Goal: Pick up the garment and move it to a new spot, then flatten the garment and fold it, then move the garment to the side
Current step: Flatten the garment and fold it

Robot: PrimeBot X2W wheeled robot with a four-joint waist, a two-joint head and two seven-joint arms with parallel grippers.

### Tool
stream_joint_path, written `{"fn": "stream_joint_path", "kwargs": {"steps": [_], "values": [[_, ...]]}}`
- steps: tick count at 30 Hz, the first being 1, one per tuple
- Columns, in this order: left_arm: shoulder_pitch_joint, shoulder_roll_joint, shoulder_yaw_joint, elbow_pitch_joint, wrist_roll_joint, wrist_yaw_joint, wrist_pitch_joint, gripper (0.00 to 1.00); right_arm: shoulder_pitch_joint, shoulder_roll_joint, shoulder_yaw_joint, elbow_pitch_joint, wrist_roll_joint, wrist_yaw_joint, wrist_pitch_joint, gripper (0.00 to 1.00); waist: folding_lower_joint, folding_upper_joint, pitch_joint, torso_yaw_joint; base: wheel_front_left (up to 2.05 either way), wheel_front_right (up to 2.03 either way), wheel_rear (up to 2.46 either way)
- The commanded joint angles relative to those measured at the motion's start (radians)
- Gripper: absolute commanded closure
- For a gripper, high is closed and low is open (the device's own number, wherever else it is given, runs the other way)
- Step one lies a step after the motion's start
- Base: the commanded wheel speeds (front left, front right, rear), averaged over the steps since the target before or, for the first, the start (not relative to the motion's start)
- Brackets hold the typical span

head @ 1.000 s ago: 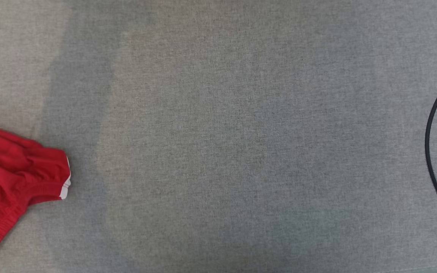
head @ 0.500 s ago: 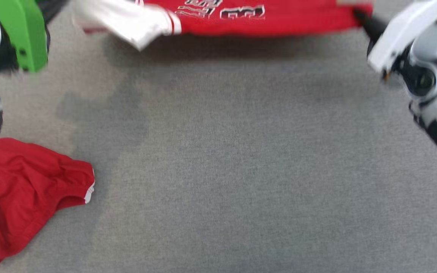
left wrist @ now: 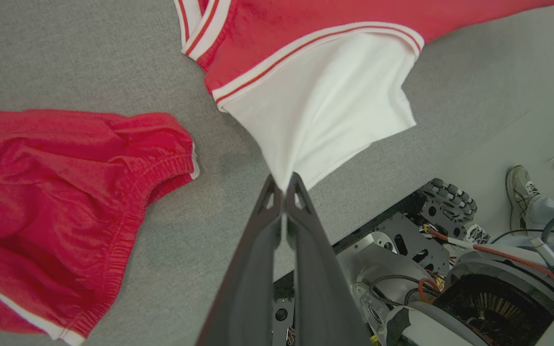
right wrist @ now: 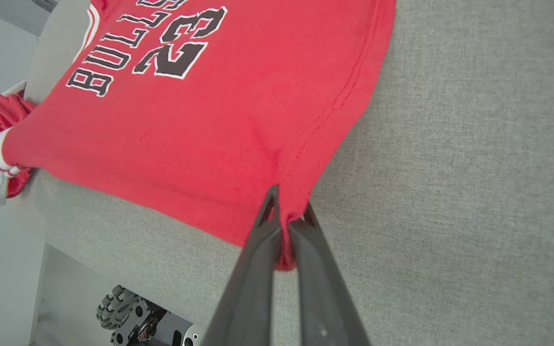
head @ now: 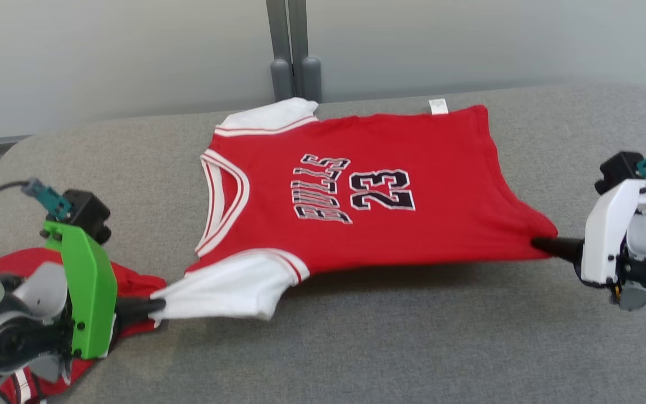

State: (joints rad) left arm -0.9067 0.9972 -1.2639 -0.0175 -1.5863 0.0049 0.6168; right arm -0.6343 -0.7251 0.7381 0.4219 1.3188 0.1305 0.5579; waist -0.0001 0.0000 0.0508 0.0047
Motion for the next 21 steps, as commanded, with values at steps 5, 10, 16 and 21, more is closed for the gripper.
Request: {"fn": "stream_joint_path", "kwargs": {"steps": [5, 10, 16, 21], "values": [[0.12, 0.123, -0.009, -0.215, -0.084, 0.073, 0.089, 1.0, 0.159, -0.085, 0.01, -0.091, 0.033, 0.0, 0.056, 1.0, 0.0001, 0.0, -0.058, 0.0, 0.0, 0.0, 0.0], [0.184, 0.175, -0.012, -0.324, -0.113, 0.109, 0.108, 1.0, 0.273, -0.153, -0.018, -0.19, 0.063, 0.0, 0.083, 1.0, 0.0001, 0.0, -0.051, 0.002, 0.0, 0.0, 0.0], [0.208, 0.187, -0.009, -0.35, -0.135, 0.124, 0.141, 1.0, 0.347, -0.187, -0.068, -0.269, 0.052, 0.0, 0.103, 1.0, 0.0001, 0.0, -0.032, -0.004, 0.0, 0.0, 0.0], [0.163, 0.146, 0.008, -0.308, -0.153, 0.125, 0.177, 1.0, 0.327, -0.169, -0.109, -0.281, 0.031, 0.0, 0.157, 1.0, 0.0001, 0.0, -0.003, -0.01, 0.0, 0.0, 0.0]]}}
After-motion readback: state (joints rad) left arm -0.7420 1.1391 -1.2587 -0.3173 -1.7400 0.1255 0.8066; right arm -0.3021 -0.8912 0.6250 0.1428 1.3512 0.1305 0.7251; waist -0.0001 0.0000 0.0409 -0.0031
